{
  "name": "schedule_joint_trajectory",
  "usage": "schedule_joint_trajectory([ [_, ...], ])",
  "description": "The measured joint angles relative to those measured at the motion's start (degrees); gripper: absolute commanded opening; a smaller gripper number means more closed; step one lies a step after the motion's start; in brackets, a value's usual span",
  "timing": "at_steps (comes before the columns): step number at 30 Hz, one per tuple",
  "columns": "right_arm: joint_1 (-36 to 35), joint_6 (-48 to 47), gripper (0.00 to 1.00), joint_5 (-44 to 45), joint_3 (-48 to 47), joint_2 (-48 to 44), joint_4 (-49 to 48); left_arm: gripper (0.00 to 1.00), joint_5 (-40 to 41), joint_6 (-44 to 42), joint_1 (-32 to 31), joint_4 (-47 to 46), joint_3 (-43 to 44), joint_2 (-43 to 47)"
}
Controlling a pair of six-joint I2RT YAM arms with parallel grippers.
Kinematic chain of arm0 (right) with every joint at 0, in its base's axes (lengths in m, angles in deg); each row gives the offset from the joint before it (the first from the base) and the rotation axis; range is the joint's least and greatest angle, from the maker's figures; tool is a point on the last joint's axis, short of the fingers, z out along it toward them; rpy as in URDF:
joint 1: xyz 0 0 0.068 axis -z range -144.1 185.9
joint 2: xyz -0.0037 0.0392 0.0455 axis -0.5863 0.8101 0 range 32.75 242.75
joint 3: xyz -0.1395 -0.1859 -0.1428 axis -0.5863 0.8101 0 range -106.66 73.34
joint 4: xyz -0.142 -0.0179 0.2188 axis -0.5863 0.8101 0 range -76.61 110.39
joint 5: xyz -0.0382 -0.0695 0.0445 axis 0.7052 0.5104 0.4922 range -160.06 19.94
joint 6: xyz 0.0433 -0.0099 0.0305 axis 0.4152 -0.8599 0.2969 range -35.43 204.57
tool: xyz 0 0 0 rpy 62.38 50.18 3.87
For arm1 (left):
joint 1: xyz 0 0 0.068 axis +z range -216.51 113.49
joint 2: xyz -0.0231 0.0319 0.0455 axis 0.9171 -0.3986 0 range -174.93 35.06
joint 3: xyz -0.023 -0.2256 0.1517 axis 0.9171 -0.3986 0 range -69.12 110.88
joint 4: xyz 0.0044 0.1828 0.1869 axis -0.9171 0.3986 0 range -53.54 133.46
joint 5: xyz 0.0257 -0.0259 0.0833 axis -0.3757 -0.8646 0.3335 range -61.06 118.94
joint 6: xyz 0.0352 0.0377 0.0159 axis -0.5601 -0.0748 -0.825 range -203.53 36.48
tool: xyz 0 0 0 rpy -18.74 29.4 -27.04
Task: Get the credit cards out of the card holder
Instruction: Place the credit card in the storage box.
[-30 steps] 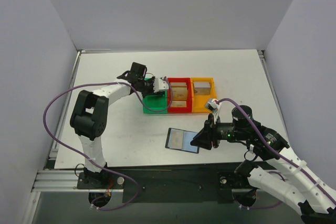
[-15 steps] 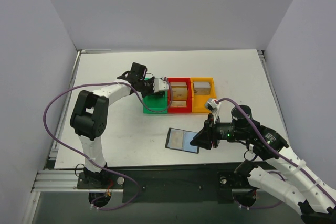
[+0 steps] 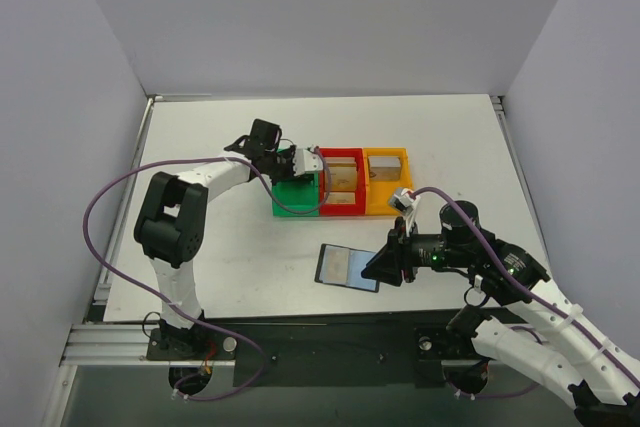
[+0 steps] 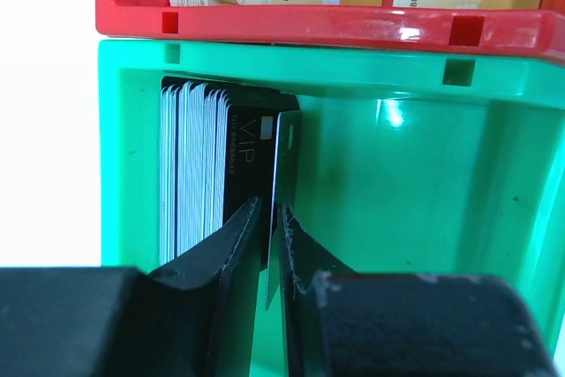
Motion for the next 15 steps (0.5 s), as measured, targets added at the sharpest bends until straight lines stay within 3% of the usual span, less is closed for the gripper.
schedule_joint_trajectory([
  [15,-0.37,0.22,0.28,0.00,0.00,0.24,-0.44,0.24,1.92,0.15,-0.33,-2.16,0.33,0.92],
])
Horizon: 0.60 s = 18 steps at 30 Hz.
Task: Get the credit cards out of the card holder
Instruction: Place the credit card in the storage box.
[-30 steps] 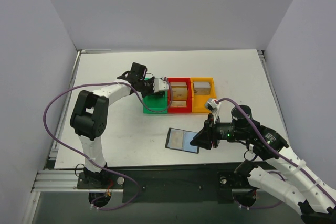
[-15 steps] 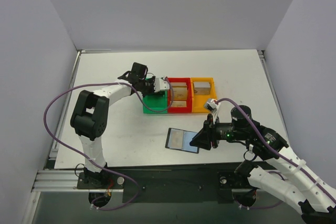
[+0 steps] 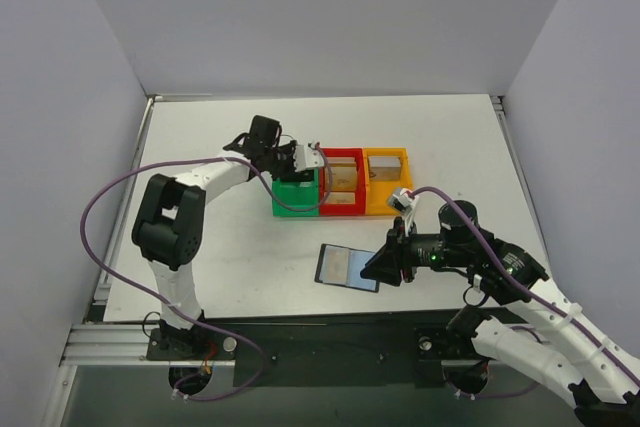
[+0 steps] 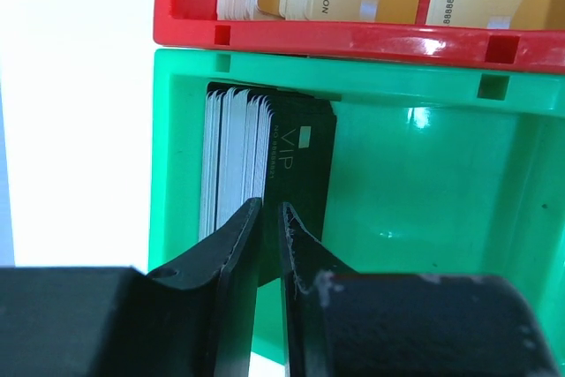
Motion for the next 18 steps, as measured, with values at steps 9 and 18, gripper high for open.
schedule_joint_trajectory([
  [9,0.00,0.00,0.29,0.02,0.00,0.13,-0.39,0.24,2.47,0.02,-0.31,0.02,1.01,3.69],
  [18,-0.11,0.70,0.34,4.68,1.62,1.49,-1.46,0.86,17.40,12.15,-12.33,-4.61,-2.69,23.52],
])
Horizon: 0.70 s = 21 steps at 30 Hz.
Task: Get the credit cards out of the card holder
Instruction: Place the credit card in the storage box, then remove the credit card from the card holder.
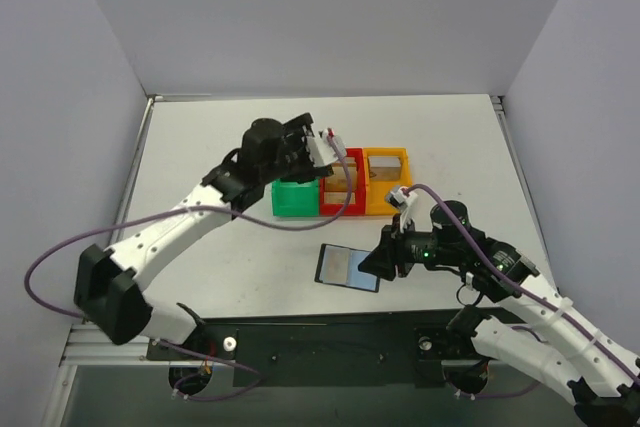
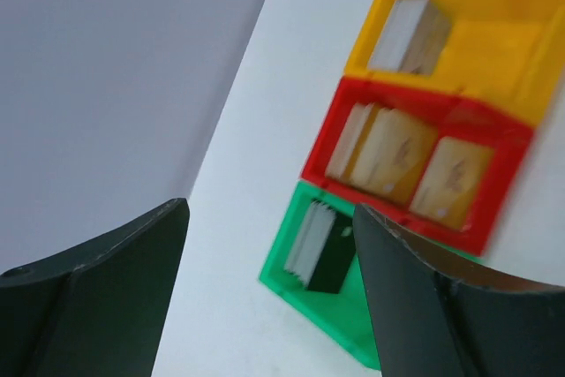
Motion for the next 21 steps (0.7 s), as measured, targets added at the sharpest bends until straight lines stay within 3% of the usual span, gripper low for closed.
schedule_joint_trajectory([
  [3,-0.26,1.81,0.38,4.76,1.99,1.16,-1.18,0.86,0.68,13.16,-5.42,-4.44,-8.35,11.58],
  [7,-0.28,4.52,0.39,11.26,5.27,3.15,-1.81,0.87,7.08,33.97,-7.10,-5.05,-15.56,19.96],
  [14,-2.03,7.08,0.39,20.83,5.90,10.27,-2.12,0.89,12.87,59.45,-12.48,7.21,-16.48,16.90],
  [15,-2.78,7.28,0.39,22.36,5.99,11.19,-2.21,0.97,12.70,61.94,-13.29,7.13,-18.27,17.11],
  [21,-5.46,8.52,0.39,27.12,6.91,17.59,-4.07,0.97,5.79,81.13,-11.63,-5.84,-43.17,28.30],
])
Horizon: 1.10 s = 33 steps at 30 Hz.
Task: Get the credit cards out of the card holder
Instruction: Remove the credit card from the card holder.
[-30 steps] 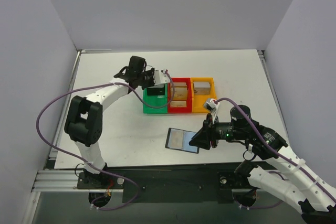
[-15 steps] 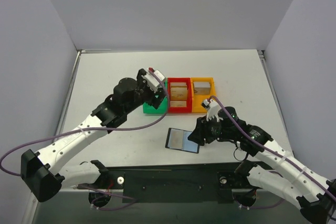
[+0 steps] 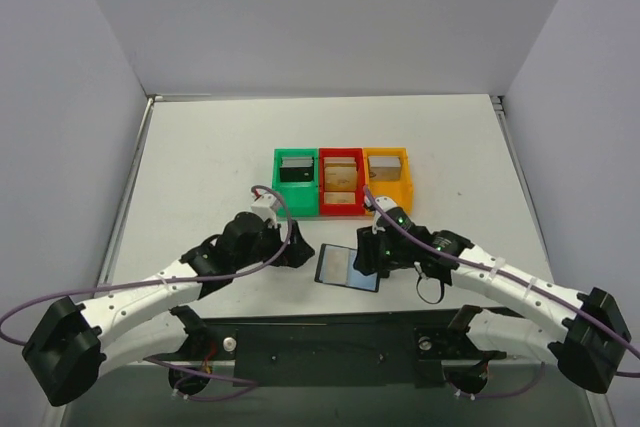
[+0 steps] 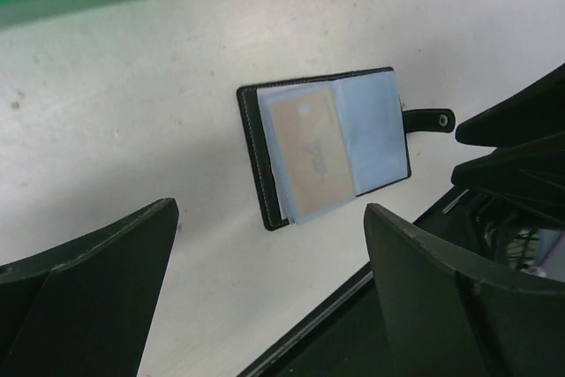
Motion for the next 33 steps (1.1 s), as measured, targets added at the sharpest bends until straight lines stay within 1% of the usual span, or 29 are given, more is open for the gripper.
schedule_joint_trajectory([
  [1,-0.37,0.24,0.39,0.15,0.55,1.01,-0.74,0.97,-1.57,3.45,1.11,-2.19,-3.61,1.29],
  [2,-0.70,0.46,0.39,0.35,0.94,1.79,-1.27,0.97,-2.47,5.75,1.55,-2.95,-5.22,1.42],
  [4,-1.66,0.66,0.38,0.98,1.46,3.48,-2.27,0.95,-3.78,8.41,1.11,-3.21,-5.79,0.42],
  [6,-3.28,0.76,0.38,1.84,1.49,5.57,-3.34,0.92,-3.96,9.86,-0.79,-3.69,-5.55,-0.20],
  [10,-8.44,0.74,0.38,5.51,0.52,10.43,-4.37,0.86,-2.01,13.03,-4.04,-3.54,-5.95,1.27],
  [14,-13.70,0.48,0.37,10.75,-3.85,17.55,-4.70,0.79,2.40,16.98,-4.07,-1.66,-8.50,6.97],
  [18,-16.20,0.35,0.38,15.61,-6.93,22.75,-5.81,0.77,5.92,20.50,-4.07,1.07,-11.43,12.83],
  [24,-16.55,0.55,0.43,21.42,-11.21,28.55,-5.97,0.76,9.14,23.98,-4.07,5.49,-15.08,19.69],
  [28,-17.05,0.79,0.47,24.57,-13.79,32.28,-5.60,0.76,10.73,25.09,-4.07,8.28,-15.47,22.60],
  [33,-18.45,1.05,0.47,26.60,-14.99,35.23,-4.55,0.76,12.17,25.64,-4.04,9.86,-15.50,24.81],
])
